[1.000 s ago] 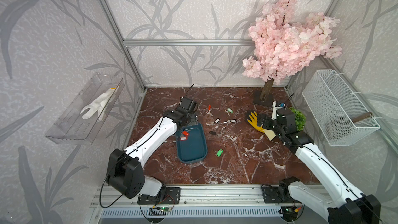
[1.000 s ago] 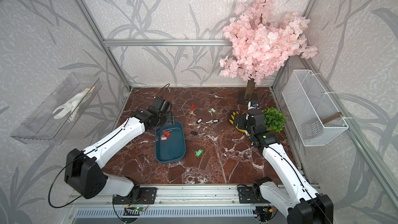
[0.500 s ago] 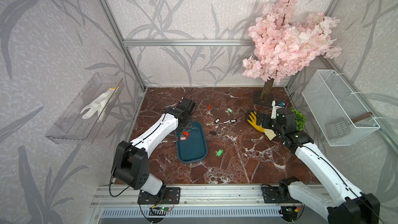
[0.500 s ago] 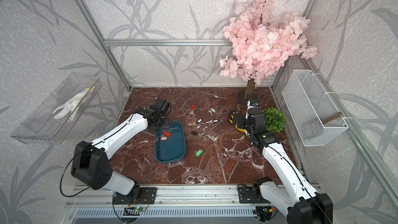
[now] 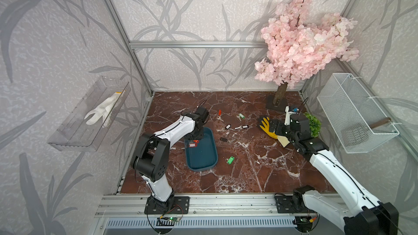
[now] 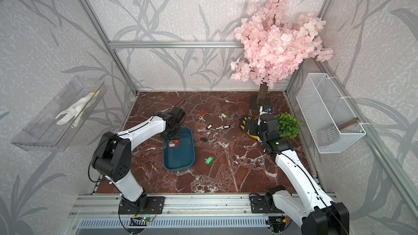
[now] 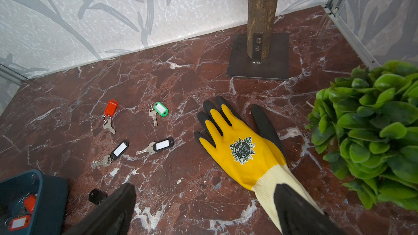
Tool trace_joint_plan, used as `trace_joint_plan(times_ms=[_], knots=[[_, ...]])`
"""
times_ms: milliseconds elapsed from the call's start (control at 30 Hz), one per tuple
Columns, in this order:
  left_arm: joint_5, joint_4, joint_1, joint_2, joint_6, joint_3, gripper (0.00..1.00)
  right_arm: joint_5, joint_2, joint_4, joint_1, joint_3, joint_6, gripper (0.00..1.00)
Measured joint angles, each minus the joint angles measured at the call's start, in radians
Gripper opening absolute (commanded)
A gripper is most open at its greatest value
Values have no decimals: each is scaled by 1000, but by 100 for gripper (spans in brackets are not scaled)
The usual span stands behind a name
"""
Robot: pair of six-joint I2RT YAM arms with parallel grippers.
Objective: Take the keys out of the storage box
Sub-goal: Pick up the key from the storage box.
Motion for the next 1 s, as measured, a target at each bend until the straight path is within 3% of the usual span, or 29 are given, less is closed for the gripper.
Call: trace_joint_plan(times_ms=[467, 1000], knots=[[-41, 11, 0, 46, -39, -6, 37, 0, 0, 0, 0, -14, -1, 99], [-5, 36, 1, 50, -60, -85, 33, 0, 0, 0, -1, -14, -1, 99]])
